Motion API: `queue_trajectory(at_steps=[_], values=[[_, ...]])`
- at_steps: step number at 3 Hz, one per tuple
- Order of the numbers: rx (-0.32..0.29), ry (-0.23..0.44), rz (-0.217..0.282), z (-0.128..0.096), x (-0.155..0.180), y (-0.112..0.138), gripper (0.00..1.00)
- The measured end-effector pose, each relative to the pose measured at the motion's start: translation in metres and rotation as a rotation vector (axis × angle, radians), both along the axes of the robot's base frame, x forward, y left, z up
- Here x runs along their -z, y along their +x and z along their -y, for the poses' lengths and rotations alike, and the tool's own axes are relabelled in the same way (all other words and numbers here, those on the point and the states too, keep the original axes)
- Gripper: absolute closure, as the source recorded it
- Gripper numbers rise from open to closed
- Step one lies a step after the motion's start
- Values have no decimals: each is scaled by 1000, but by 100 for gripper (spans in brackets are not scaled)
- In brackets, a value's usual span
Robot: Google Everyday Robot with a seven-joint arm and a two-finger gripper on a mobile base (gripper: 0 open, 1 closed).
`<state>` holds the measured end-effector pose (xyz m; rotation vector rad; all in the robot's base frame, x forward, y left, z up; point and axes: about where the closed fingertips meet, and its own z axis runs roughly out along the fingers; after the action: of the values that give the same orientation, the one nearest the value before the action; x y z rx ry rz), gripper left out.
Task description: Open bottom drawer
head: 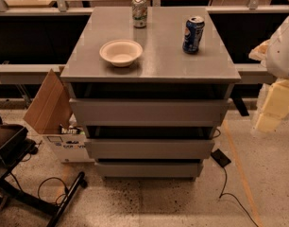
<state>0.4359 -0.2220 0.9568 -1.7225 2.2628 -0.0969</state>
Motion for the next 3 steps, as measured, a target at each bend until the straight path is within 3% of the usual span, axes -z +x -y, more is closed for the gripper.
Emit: queue_trajectory(at_steps=[2,3], values=[[77,-132,-55,36,122,-24,0],[64,-155,-74,44,183,-36,0]])
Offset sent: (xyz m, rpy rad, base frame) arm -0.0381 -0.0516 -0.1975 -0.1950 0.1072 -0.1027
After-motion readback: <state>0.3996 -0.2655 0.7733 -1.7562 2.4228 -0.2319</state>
